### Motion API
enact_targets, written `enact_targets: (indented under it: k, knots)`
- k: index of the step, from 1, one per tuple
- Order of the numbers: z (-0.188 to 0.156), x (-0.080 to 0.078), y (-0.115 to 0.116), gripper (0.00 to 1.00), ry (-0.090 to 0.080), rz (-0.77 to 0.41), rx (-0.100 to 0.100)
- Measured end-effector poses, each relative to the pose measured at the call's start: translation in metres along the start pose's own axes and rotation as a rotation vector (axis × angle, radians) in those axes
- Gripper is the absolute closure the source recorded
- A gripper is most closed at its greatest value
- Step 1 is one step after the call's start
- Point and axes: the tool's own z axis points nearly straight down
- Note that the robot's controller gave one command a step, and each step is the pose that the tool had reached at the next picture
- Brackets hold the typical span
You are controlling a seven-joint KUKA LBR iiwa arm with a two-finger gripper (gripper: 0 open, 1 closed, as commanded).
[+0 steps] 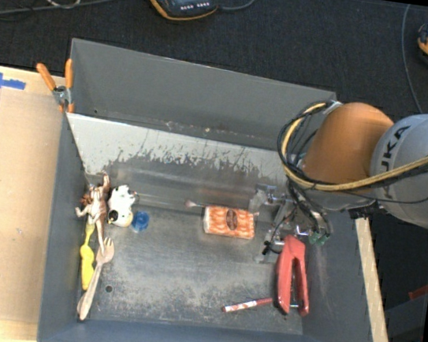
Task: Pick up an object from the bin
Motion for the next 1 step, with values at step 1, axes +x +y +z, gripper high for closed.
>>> enact_targets:
  k: [1]
  knots:
    - [0.0080, -0.0065, 0.0786, 0.00, -0.003, -0.076, 0.003]
